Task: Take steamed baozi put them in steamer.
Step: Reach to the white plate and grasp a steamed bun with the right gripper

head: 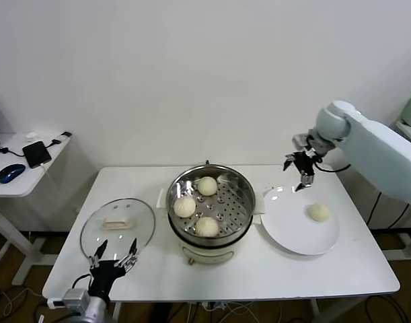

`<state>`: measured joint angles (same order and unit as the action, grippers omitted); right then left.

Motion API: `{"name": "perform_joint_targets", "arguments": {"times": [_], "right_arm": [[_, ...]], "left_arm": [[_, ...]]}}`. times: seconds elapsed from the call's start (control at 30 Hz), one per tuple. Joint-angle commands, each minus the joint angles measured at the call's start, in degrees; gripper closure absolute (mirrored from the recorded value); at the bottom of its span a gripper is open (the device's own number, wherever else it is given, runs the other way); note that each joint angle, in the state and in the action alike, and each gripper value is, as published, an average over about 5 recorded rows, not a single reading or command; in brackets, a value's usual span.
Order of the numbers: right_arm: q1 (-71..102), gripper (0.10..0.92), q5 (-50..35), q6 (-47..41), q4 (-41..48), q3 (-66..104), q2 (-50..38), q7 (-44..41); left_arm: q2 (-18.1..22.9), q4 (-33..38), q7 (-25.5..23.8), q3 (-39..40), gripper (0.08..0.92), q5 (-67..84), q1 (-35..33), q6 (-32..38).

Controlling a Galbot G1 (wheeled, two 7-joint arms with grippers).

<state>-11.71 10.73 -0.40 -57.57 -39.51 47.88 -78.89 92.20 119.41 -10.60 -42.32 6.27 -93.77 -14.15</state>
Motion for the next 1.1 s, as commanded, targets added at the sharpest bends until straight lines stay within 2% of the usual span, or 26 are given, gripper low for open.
{"name": "perform_joint_targets", "arguments": {"times": [0.03,0.57,1.1], "right_arm": [[10.8,0.203,10.1,5.1,13.2,12.4,1.0,1.2],[13.4,0.203,18.6,9.7,21.5,19.0,6.1,5.8],[14.2,0.202,24.3,9.8,23.2,22.8,6.8,2.5]], "left_arm": [[-0.5,-0.5,-0.4,0.0,0.177,1.0,-0.2,-0.4],[-0.8,-1.0,-0.8,-0.2,0.177,1.3,-0.5,-0.6],[-0.8,-1.2,-0.8,-0.2,0.177,1.3,-0.6,-0.6]]}}
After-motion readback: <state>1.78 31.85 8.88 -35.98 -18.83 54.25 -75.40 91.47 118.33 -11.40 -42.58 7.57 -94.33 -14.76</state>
